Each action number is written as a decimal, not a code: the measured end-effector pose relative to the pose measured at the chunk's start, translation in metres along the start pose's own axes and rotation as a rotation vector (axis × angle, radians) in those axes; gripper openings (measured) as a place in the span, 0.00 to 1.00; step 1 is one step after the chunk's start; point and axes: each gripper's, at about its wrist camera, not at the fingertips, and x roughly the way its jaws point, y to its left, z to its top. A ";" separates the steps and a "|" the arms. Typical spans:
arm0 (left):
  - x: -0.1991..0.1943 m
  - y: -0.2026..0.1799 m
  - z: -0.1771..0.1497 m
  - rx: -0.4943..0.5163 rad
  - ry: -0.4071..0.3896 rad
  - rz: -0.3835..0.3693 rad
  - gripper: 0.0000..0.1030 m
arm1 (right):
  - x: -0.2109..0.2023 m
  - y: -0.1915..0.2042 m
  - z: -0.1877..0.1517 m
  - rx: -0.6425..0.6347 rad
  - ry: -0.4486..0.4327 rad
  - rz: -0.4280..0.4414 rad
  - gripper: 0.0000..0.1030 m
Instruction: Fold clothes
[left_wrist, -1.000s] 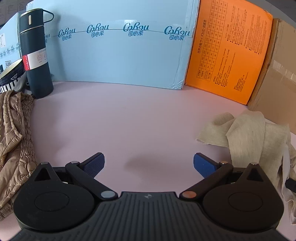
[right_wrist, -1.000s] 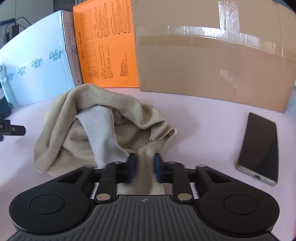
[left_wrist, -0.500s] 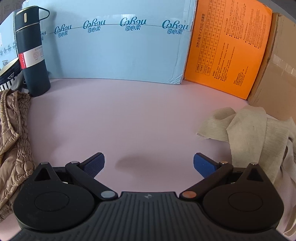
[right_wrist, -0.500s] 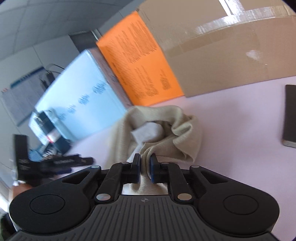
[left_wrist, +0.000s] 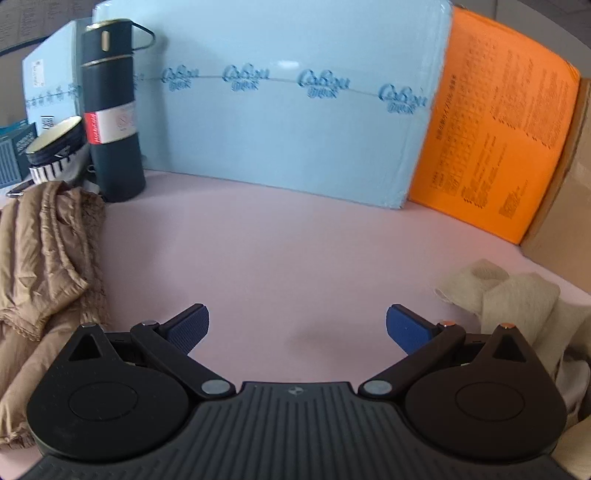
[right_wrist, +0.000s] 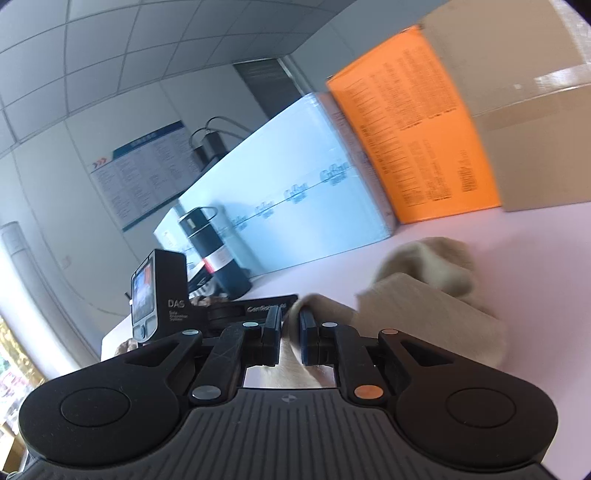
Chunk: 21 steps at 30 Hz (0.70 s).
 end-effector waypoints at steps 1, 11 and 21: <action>-0.004 0.007 0.004 -0.016 -0.026 0.013 1.00 | 0.008 0.004 0.001 -0.008 0.008 0.009 0.09; -0.019 0.036 0.019 -0.090 -0.117 0.052 1.00 | 0.081 0.034 0.009 -0.097 0.093 0.071 0.12; -0.010 0.032 0.014 -0.068 -0.039 0.026 1.00 | 0.030 -0.003 0.019 -0.069 -0.026 -0.124 0.61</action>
